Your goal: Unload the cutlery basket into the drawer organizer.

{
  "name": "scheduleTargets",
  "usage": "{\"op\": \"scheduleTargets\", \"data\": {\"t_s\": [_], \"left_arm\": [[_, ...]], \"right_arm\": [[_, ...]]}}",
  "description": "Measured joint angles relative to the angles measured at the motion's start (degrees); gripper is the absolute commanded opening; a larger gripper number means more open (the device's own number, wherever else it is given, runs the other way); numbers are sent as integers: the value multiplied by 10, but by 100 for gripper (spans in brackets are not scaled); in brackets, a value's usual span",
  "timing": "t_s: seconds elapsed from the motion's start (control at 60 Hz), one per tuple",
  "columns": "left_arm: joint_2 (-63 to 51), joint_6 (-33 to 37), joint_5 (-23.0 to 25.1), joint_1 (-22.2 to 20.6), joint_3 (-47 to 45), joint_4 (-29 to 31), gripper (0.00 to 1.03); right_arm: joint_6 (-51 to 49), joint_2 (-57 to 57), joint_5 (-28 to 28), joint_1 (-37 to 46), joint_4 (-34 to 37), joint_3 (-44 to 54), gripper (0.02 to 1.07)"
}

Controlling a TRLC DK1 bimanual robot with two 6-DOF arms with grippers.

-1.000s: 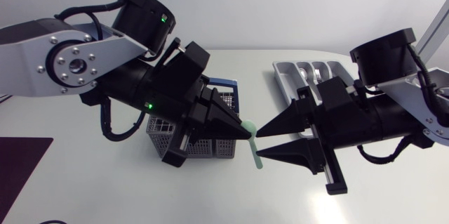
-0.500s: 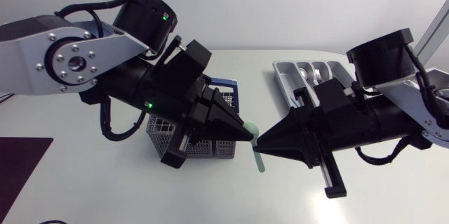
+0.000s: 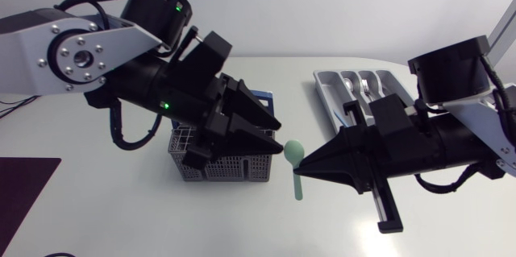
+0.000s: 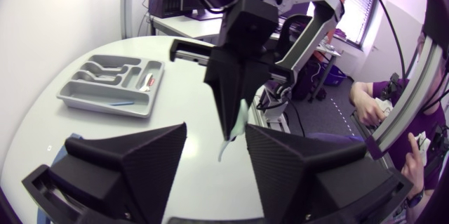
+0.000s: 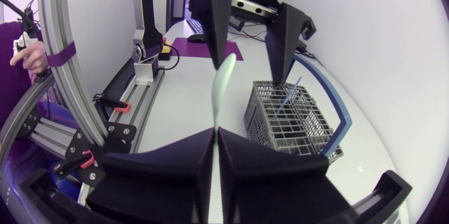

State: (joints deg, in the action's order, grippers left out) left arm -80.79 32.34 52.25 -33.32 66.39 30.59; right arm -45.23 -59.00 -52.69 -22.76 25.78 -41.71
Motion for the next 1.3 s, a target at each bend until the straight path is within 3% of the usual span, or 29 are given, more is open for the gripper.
{"op": "scheduleTargets", "data": {"t_s": [0.117,0.233,0.55,0.733,0.933,1.3], "left_arm": [[17,-21,-5,50,0,0,98],[48,-42,-69,89,-2,-6,98],[98,-95,-232,101,-108,-57,98],[94,-135,-290,101,-132,-85,98],[90,-164,-331,101,-133,-96,98],[87,-193,-359,103,-133,-97,98]], "right_arm": [[-23,9,0,41,26,5,8],[-64,15,0,102,58,7,8],[-210,40,48,269,71,38,8],[-289,42,109,349,-40,99,8],[-362,-37,132,432,-170,131,8],[-430,-216,147,504,-326,104,8]]}}
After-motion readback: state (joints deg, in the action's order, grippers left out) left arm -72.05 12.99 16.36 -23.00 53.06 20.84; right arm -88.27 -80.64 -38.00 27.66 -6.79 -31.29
